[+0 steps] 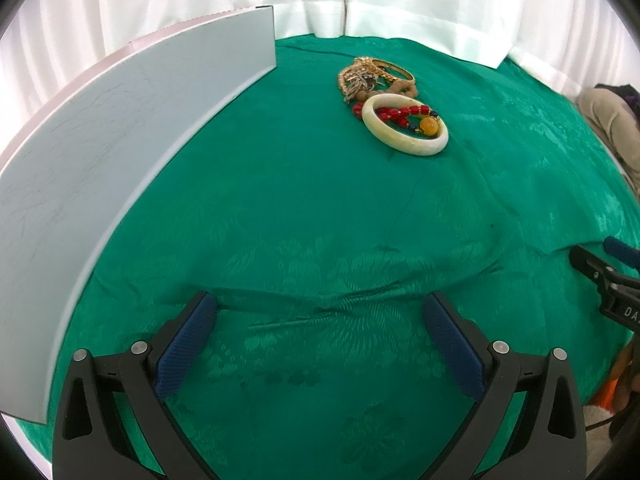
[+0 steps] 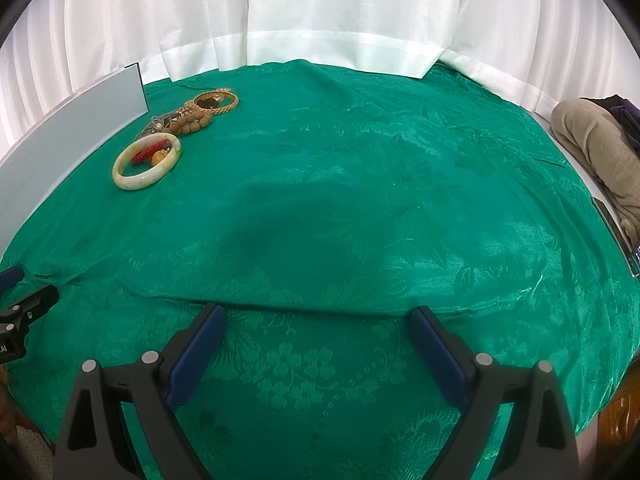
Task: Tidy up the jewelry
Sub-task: 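Withdraw both tools from the box back over the table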
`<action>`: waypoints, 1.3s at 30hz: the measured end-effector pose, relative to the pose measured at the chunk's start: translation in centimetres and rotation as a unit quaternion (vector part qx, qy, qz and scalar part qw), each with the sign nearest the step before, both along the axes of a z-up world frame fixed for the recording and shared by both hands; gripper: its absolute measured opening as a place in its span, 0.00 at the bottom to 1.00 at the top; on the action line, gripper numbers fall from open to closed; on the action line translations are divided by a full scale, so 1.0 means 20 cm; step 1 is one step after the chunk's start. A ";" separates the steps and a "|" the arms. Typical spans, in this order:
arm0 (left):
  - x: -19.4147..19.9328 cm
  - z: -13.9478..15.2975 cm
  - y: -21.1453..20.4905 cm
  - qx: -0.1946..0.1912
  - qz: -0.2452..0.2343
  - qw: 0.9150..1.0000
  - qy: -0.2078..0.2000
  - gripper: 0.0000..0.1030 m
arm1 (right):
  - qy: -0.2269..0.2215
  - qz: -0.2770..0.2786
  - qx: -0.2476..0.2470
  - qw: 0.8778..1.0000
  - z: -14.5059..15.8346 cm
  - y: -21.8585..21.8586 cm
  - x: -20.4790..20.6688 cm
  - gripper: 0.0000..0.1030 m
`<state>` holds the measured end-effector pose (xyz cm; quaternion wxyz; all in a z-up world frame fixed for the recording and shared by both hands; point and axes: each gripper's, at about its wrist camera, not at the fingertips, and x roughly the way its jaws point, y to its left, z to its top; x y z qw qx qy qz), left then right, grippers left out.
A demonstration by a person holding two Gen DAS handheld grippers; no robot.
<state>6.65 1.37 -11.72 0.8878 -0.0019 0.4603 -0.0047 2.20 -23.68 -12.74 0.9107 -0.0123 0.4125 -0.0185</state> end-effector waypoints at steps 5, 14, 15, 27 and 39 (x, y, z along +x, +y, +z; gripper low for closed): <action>0.00 0.00 0.00 0.000 -0.002 1.000 0.001 0.99 | 0.002 0.000 0.000 1.000 0.00 0.00 0.00 0.93; 0.01 0.00 0.01 -0.001 -0.005 1.000 0.004 0.99 | 0.014 -0.002 0.000 1.000 0.01 0.00 0.02 0.93; 0.01 0.00 0.01 -0.001 -0.006 1.000 0.004 0.99 | 0.015 -0.002 0.000 1.000 0.01 0.00 0.02 0.93; 0.03 0.00 0.02 -0.012 -0.021 0.999 0.028 1.00 | 0.064 -0.001 0.008 0.998 0.04 -0.02 0.07 0.93; 0.01 0.23 0.07 -0.056 0.009 0.998 -0.017 0.99 | -0.019 0.002 0.005 1.000 0.25 0.00 -0.13 0.93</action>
